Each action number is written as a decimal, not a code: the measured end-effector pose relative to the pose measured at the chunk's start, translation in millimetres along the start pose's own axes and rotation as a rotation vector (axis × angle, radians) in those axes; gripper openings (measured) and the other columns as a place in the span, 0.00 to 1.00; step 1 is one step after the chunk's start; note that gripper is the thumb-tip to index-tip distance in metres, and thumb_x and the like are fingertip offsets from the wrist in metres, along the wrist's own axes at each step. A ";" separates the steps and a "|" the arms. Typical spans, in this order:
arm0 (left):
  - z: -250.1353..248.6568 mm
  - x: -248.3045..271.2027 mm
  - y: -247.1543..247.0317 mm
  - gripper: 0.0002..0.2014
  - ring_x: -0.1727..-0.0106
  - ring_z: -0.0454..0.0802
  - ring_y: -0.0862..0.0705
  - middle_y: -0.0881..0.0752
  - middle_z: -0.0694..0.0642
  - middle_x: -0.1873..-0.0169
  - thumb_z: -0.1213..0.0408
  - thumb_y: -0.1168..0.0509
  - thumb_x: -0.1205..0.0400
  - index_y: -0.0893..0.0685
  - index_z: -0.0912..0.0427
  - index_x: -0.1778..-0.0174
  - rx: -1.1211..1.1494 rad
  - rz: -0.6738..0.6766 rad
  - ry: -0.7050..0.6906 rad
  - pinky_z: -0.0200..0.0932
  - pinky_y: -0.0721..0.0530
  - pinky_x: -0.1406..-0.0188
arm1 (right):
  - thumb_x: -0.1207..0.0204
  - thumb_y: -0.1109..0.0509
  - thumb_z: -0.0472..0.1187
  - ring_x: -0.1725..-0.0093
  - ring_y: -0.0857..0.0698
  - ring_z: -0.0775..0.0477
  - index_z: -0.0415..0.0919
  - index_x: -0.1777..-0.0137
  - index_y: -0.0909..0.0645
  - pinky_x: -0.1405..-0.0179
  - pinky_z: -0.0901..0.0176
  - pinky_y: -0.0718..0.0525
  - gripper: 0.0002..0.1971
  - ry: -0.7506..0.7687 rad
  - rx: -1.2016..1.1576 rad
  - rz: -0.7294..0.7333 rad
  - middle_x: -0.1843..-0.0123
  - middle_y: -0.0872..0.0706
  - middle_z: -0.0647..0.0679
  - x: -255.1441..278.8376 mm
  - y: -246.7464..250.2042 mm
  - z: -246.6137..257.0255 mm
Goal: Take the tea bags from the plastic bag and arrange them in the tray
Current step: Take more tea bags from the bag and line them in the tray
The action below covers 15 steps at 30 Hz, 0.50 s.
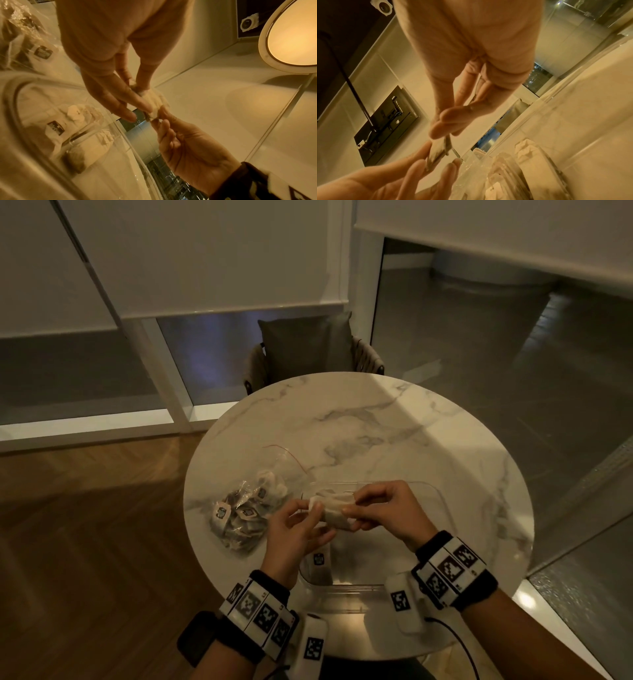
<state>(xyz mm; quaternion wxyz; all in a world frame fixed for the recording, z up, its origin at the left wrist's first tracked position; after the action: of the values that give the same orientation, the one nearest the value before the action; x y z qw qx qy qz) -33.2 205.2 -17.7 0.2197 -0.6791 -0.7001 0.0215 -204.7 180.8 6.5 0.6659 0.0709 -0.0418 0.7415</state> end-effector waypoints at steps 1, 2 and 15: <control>0.8 0.2 -0.4 0.08 0.56 0.64 0.08 0.11 0.71 0.51 0.68 0.33 0.16 0.18 0.72 0.48 0.010 0.007 0.002 0.43 0.10 0.60 | 0.34 0.21 0.25 0.74 0.12 0.48 0.22 0.55 0.15 0.74 0.66 0.16 0.09 0.023 -0.022 -0.027 0.69 0.12 0.37 0.6 2.0 0.9; 0.9 0.8 -0.5 0.08 0.58 0.63 0.08 0.11 0.72 0.52 0.69 0.34 0.16 0.18 0.73 0.48 0.019 0.012 -0.001 0.41 0.10 0.61 | 0.34 0.21 0.25 0.72 0.12 0.47 0.24 0.57 0.14 0.71 0.64 0.15 0.07 0.050 -0.039 -0.048 0.69 0.12 0.37 1.2 4.0 2.4; 5.2 -5.7 -0.5 0.04 0.46 0.61 0.16 0.16 0.68 0.48 0.71 0.40 0.16 0.21 0.67 0.51 0.228 -0.044 0.144 0.54 0.12 0.53 | 0.39 0.17 0.28 0.63 0.10 0.42 0.22 0.63 0.12 0.58 0.59 0.12 0.09 0.177 -0.027 -0.049 0.63 0.09 0.33 2.2 13.7 19.8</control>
<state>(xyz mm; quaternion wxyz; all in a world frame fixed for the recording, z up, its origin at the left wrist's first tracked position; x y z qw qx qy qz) -35.5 201.1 -23.8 0.3456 -0.6339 -0.6903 0.0470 -217.6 178.3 26.9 0.6858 -0.0031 0.0089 0.7277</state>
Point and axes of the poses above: each hand's wrist, its own x-axis away from the middle knuckle, its own y-axis out of the back of the hand, z = x × y, the point moved 6 cm from there along -x, towards the middle knuckle
